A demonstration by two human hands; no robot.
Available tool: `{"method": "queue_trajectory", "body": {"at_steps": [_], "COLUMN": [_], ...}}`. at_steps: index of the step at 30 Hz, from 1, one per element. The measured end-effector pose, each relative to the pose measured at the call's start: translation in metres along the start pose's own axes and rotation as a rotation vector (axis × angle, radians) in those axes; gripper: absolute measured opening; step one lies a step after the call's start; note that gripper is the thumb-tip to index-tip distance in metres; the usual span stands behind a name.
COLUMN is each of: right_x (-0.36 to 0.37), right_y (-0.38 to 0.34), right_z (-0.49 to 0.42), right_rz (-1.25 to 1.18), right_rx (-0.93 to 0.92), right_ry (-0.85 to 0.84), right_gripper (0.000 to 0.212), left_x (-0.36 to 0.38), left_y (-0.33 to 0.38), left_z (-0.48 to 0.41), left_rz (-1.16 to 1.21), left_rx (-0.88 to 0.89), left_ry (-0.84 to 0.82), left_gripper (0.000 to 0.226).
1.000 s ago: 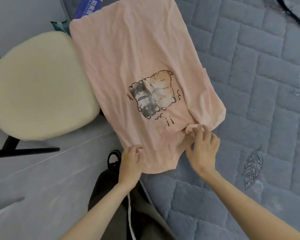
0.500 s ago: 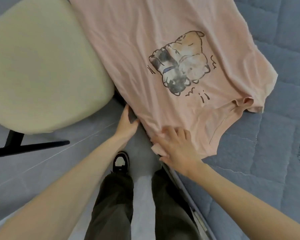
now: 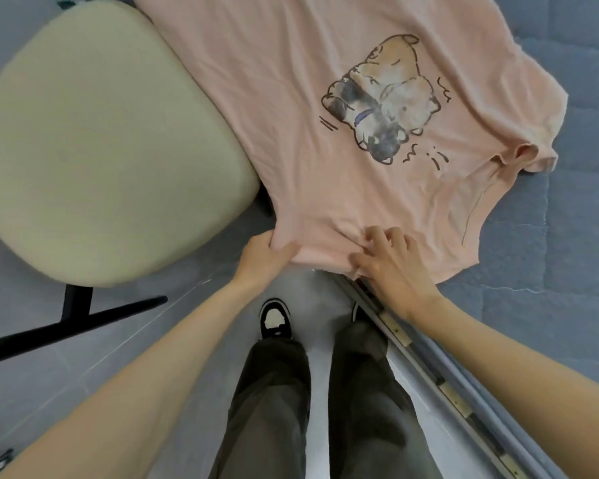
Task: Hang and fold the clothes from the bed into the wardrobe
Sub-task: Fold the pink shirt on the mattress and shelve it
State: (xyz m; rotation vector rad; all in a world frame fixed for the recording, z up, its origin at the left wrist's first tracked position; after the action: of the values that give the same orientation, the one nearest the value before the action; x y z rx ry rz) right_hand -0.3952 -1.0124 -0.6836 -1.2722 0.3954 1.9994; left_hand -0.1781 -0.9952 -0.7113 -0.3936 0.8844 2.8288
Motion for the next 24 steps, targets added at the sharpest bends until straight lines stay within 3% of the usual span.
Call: {"method": "queue_trajectory", "body": {"at_steps": [3, 7, 10, 13, 16, 19, 21, 24], "right_x": [-0.008, -0.018, -0.024, -0.03, -0.035, -0.036, -0.031, -0.021], "right_y": [-0.011, -0.034, -0.053, -0.056, -0.047, -0.03, -0.008, 0.023], "right_z": [0.004, 0.011, 0.016, 0.017, 0.021, 0.025, 0.023, 0.019], "right_rz": [-0.147, -0.383, -0.542, -0.659, -0.809, -1.0, -1.128, -1.433], "right_rx": [0.034, -0.055, -0.047, 0.125, 0.274, 0.466, 0.685, 0.963], "right_ry": [0.051, 0.108, 0.11, 0.227, 0.369, 0.546, 0.69, 0.694], "right_gripper": [0.024, 0.017, 0.011, 0.017, 0.018, 0.024, 0.028, 0.021], "left_x": [-0.024, -0.048, -0.058, -0.062, -0.06, -0.054, -0.05, -0.032], "left_y": [-0.004, -0.009, -0.01, -0.002, 0.018, 0.059, 0.091, 0.124], "left_z": [0.014, 0.024, 0.026, 0.027, 0.031, 0.032, 0.027, 0.019], "left_rz": [0.055, 0.107, 0.139, 0.237, 0.286, 0.443, 0.472, 0.422], "left_rx": [0.023, 0.007, 0.008, -0.019, -0.064, -0.127, -0.065, 0.069], "left_ry": [-0.005, 0.043, 0.084, 0.081, 0.063, -0.151, -0.337, -0.406], "left_gripper": [0.017, 0.027, 0.017, 0.006, 0.011, 0.005, 0.014, 0.02]}}
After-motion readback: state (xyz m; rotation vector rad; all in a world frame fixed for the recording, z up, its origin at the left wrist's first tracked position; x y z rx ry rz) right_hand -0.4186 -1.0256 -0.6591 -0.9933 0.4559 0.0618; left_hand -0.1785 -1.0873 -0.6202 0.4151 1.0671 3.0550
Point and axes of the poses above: each hand's wrist, its own z-axis away from the middle knuckle, its own x-axis out of the palm, y = z × x, the point moved 1 cm from there along -z, towards the middle knuckle, and after that the axes turned 12 degrees about -x, right-handed, at the moved point
